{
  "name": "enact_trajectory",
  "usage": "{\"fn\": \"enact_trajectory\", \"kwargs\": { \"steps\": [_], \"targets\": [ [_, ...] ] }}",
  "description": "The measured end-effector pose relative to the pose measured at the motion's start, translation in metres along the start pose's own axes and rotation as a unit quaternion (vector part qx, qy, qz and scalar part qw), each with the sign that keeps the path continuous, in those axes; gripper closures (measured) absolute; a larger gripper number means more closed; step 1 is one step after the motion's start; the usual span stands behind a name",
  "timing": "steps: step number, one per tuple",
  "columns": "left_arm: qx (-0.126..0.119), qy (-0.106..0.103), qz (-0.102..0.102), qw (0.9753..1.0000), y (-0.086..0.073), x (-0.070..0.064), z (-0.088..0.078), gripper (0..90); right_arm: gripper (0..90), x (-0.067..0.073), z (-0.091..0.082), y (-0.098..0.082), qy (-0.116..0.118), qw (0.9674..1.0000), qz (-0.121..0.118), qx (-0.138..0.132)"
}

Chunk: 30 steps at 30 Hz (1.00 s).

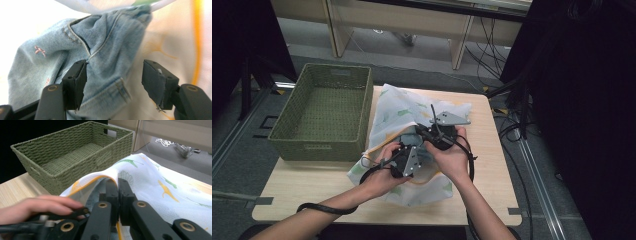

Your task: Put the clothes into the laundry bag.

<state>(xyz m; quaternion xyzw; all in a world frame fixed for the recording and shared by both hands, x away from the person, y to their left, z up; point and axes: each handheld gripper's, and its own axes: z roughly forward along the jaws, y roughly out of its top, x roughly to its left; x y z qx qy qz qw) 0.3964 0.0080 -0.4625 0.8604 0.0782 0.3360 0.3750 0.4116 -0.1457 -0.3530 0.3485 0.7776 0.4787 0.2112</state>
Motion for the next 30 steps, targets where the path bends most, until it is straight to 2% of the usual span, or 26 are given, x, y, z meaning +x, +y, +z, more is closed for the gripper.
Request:
{"fn": "enact_trajectory", "kwargs": {
  "steps": [5, 7, 8, 10, 11, 13, 14, 16, 17, 18, 20, 22, 25, 27, 29, 30],
  "targets": [
    [-0.015, -0.018, -0.016, 0.9996, -0.002, 0.001, -0.026, 35.0, 89.3, -0.001, 0.001, -0.001, 0.001, 1.0000, -0.002, 0.002],
    [-0.033, -0.018, -0.031, 0.9988, -0.003, 0.004, -0.041, 37.0, 89.1, -0.002, 0.001, -0.001, 0.000, 1.0000, -0.005, 0.004],
    [-0.049, -0.009, -0.037, 0.9981, -0.003, 0.006, -0.050, 39.4, 89.2, -0.002, 0.001, -0.002, -0.001, 1.0000, -0.006, 0.005],
    [-0.072, 0.032, -0.043, 0.9960, -0.004, 0.013, -0.068, 45.6, 89.1, -0.003, 0.001, -0.002, -0.001, 1.0000, -0.005, 0.007],
    [-0.076, 0.062, -0.044, 0.9943, -0.005, 0.018, -0.076, 46.9, 89.1, -0.003, 0.001, -0.003, -0.001, 0.9999, -0.006, 0.008],
    [-0.075, 0.117, -0.046, 0.9892, -0.008, 0.032, -0.086, 48.7, 89.1, -0.003, 0.002, -0.003, -0.001, 0.9999, -0.009, 0.011],
    [-0.063, 0.130, -0.059, 0.9877, -0.010, 0.037, -0.088, 47.7, 89.1, -0.002, 0.002, -0.004, 0.000, 0.9999, -0.007, 0.015],
    [-0.035, 0.131, -0.045, 0.9898, -0.013, 0.049, -0.087, 42.8, 89.1, -0.002, 0.003, -0.004, 0.002, 0.9998, -0.012, 0.018],
    [-0.020, 0.125, -0.043, 0.9911, -0.015, 0.053, -0.084, 39.7, 89.1, -0.001, 0.004, -0.005, 0.003, 0.9997, -0.011, 0.022],
    [-0.010, 0.123, -0.039, 0.9915, -0.017, 0.054, -0.082, 39.1, 89.2, 0.000, 0.004, -0.005, 0.002, 0.9996, -0.014, 0.024],
    [0.008, 0.107, -0.030, 0.9938, -0.021, 0.054, -0.076, 39.7, 89.1, 0.000, 0.004, -0.005, 0.004, 0.9996, -0.016, 0.025],
    [0.019, 0.101, -0.023, 0.9944, -0.024, 0.053, -0.070, 41.4, 89.1, -0.001, 0.004, -0.006, 0.004, 0.9994, -0.018, 0.028],
    [0.036, 0.089, -0.016, 0.9952, -0.027, 0.051, -0.064, 48.4, 89.1, -0.002, 0.005, -0.007, 0.004, 0.9994, -0.015, 0.031],
    [0.047, 0.086, -0.003, 0.9952, -0.027, 0.050, -0.059, 56.0, 89.1, -0.002, 0.005, -0.008, 0.006, 0.9992, -0.016, 0.035],
    [0.066, 0.081, 0.011, 0.9944, -0.028, 0.051, -0.057, 69.9, 89.1, -0.002, 0.005, -0.010, 0.006, 0.9991, -0.016, 0.038],
    [0.071, 0.076, 0.007, 0.9946, -0.029, 0.052, -0.056, 75.6, 89.1, -0.003, 0.005, -0.011, 0.006, 0.9989, -0.021, 0.041]
  ]
}}
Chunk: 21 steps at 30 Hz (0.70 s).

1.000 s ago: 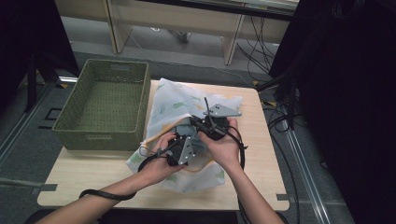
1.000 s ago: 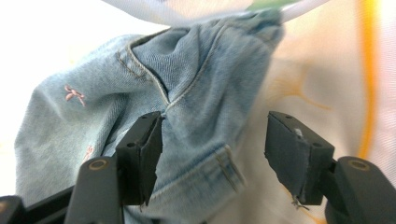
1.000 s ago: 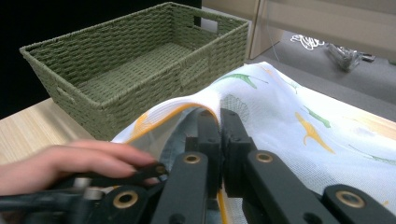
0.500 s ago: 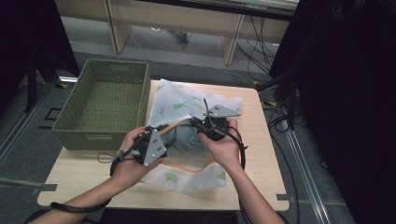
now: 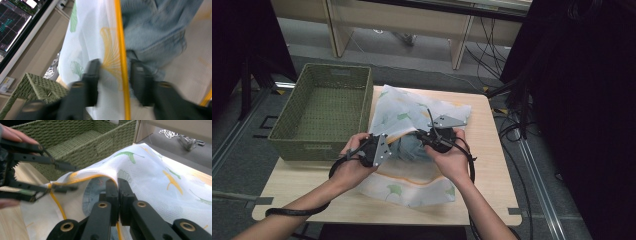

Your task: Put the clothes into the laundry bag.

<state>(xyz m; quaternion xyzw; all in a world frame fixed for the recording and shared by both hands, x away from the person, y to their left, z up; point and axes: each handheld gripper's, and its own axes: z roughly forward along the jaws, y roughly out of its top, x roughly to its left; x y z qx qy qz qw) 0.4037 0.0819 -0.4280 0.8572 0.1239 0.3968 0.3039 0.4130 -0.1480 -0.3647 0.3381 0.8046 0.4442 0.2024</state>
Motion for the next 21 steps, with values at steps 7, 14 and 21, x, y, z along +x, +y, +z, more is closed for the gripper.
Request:
{"fn": "enact_trajectory", "kwargs": {
  "steps": [7, 14, 21],
  "targets": [
    [0.010, -0.035, -0.017, 0.9992, -0.002, -0.002, -0.007, 87.9, 89.1, -0.004, 0.002, -0.013, 0.006, 0.9995, -0.011, 0.030],
    [0.025, -0.079, 0.035, 0.9960, -0.007, -0.016, -0.015, 87.7, 88.7, -0.002, 0.005, -0.030, 0.024, 0.9968, -0.020, 0.073],
    [0.044, -0.129, 0.071, 0.9882, -0.013, -0.025, -0.010, 87.6, 88.4, -0.001, 0.011, -0.051, 0.045, 0.9913, -0.049, 0.114]
  ]
}}
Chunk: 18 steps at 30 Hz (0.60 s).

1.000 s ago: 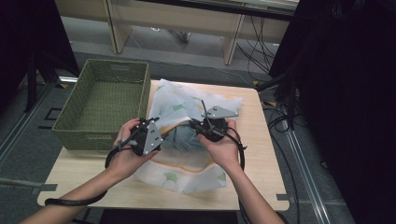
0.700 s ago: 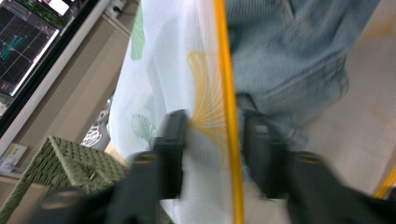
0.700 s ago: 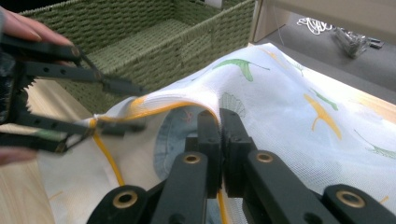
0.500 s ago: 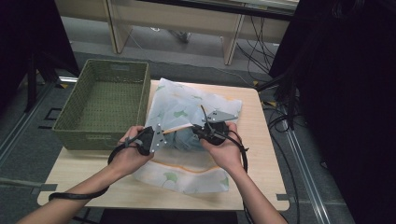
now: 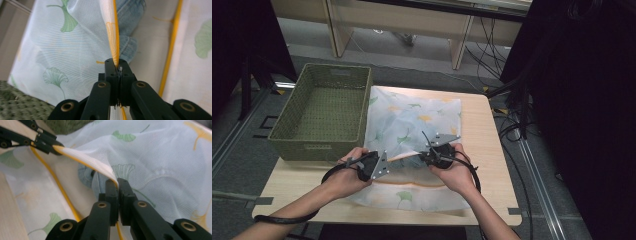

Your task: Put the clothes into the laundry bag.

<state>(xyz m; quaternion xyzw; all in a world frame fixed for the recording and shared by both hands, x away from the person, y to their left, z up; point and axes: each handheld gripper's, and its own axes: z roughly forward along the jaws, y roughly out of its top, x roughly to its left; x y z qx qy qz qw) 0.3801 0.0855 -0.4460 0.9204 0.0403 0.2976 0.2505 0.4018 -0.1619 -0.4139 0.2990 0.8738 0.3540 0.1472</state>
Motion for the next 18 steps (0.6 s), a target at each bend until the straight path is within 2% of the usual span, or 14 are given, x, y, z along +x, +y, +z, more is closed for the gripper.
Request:
{"fn": "enact_trajectory", "kwargs": {
  "steps": [5, 8, 12, 14, 15, 16, 18],
  "targets": [
    [0.013, -0.032, 0.012, 0.9993, -0.003, -0.006, 0.005, 87.7, 88.0, 0.003, 0.008, -0.010, 0.011, 0.9993, -0.019, 0.030],
    [0.021, -0.052, 0.024, 0.9981, -0.005, -0.009, 0.010, 87.5, 87.9, 0.005, 0.012, -0.015, 0.017, 0.9986, -0.015, 0.049],
    [0.034, -0.079, 0.041, 0.9954, -0.008, -0.012, 0.017, 87.2, 87.2, 0.007, 0.019, -0.021, 0.033, 0.9954, -0.031, 0.084],
    [0.040, -0.088, 0.043, 0.9943, -0.010, -0.014, 0.020, 87.3, 88.6, 0.009, 0.022, -0.024, 0.042, 0.9934, -0.028, 0.103],
    [0.043, -0.094, 0.043, 0.9937, -0.011, -0.015, 0.021, 87.3, 88.7, 0.009, 0.024, -0.026, 0.042, 0.9930, -0.036, 0.104],
    [0.046, -0.098, 0.046, 0.9931, -0.012, -0.016, 0.022, 87.3, 88.8, 0.010, 0.025, -0.027, 0.047, 0.9917, -0.030, 0.116],
    [0.049, -0.102, 0.047, 0.9924, -0.013, -0.017, 0.024, 87.4, 88.9, 0.010, 0.028, -0.030, 0.054, 0.9893, -0.042, 0.128]
  ]
}}
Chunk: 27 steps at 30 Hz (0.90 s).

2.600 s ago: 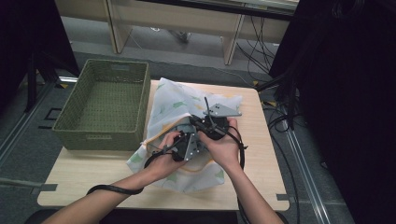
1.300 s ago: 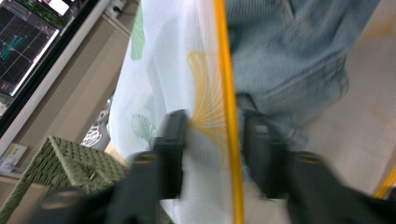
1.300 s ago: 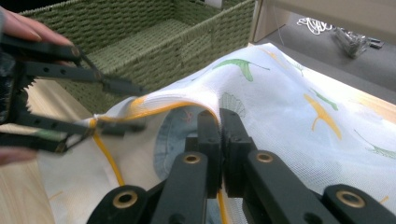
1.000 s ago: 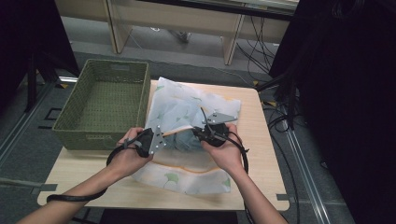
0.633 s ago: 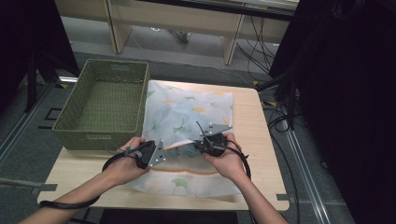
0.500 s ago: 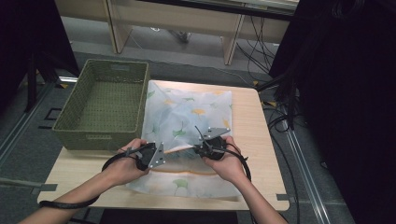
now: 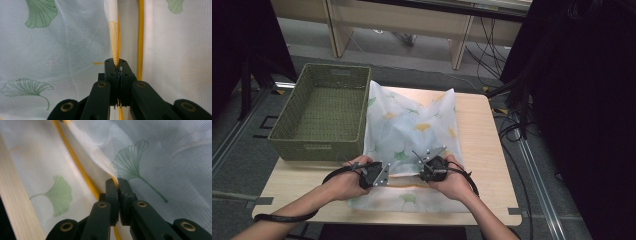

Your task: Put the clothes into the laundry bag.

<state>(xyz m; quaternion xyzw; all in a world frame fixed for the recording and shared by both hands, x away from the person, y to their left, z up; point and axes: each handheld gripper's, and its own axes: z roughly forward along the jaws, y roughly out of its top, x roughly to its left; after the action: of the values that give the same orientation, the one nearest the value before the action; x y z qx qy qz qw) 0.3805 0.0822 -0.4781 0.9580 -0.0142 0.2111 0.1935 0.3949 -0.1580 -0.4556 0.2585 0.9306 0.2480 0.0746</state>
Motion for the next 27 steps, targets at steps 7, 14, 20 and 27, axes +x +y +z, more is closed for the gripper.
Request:
{"fn": "enact_trajectory", "kwargs": {
  "steps": [7, 14, 20, 27],
  "targets": [
    [-0.001, -0.010, 0.008, 0.9999, -0.001, 0.000, 0.003, 87.1, 89.0, 0.000, 0.011, -0.005, 0.007, 0.9995, 0.000, 0.031],
    [-0.048, -0.054, -0.052, 0.9960, -0.004, 0.001, -0.009, 78.7, 89.5, -0.001, 0.016, -0.008, 0.007, 0.9993, 0.004, 0.038],
    [-0.076, -0.040, -0.098, 0.9915, -0.013, 0.003, -0.024, 72.7, 87.7, -0.002, 0.018, -0.011, 0.014, 0.9989, 0.014, 0.042],
    [-0.125, 0.009, -0.194, 0.9728, -0.034, 0.007, -0.044, 58.1, 64.6, -0.008, -0.006, -0.011, 0.032, 0.9964, 0.078, 0.002]
  ]
}}
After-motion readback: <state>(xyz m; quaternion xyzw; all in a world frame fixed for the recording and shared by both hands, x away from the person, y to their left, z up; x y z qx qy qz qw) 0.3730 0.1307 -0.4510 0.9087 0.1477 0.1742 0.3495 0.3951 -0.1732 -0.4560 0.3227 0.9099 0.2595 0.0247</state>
